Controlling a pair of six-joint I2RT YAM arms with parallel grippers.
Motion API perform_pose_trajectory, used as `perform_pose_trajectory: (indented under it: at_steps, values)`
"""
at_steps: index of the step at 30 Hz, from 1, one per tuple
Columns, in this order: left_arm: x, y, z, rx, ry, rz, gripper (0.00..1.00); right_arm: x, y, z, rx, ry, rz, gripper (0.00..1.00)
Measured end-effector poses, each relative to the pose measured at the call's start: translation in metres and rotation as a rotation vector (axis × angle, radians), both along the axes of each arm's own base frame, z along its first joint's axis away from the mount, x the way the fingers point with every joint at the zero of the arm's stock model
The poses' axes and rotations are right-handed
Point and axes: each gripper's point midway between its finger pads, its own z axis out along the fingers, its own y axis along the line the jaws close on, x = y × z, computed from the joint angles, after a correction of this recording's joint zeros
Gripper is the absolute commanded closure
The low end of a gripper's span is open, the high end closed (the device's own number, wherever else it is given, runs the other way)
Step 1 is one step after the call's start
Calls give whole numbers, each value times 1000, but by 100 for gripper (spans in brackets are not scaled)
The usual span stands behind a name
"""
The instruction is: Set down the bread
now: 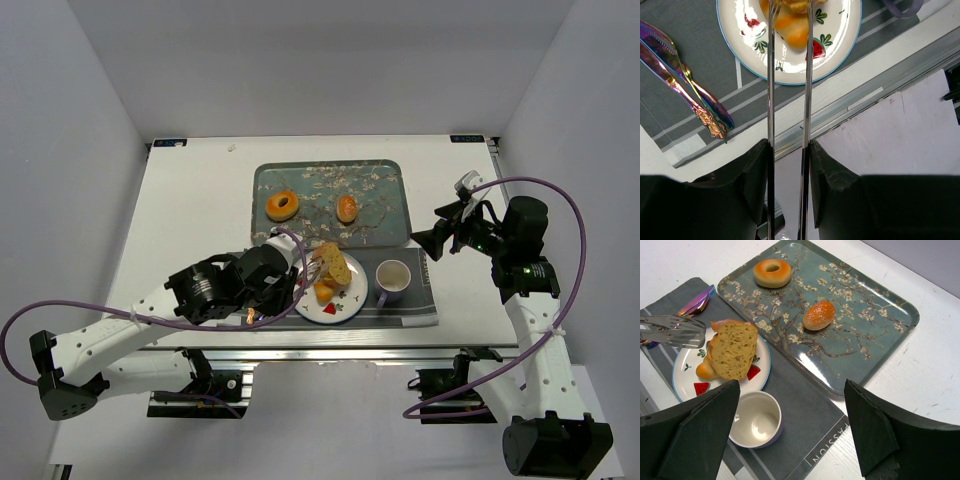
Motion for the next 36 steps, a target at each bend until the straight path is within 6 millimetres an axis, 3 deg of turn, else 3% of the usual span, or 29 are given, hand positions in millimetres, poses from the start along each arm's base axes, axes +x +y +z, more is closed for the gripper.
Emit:
perform_pose_trajectory:
  at_steps: [9,12,17,23,27,31,36]
  values:
    - [2,5,10,-36,-28,39,59,0,0,0,0,0,1,11]
    - [3,8,19,-74,-50,56,65,0,0,0,1,0,3,11]
    - [5,15,31,-129,-81,117,99,0,0,0,1,0,4,11]
    - [26,40,41,-164,-169,318,100,-1,2,1,7,2,11,11]
    - [61,77,24,-103,-213,502,100,-3,4,1,15,5,23,11]
    - [123,156,-15,-38,-138,784,100,-4,5,2,12,-1,30,11]
    - [161,223,-72,-22,-6,876,100,-4,4,0,1,-4,33,11]
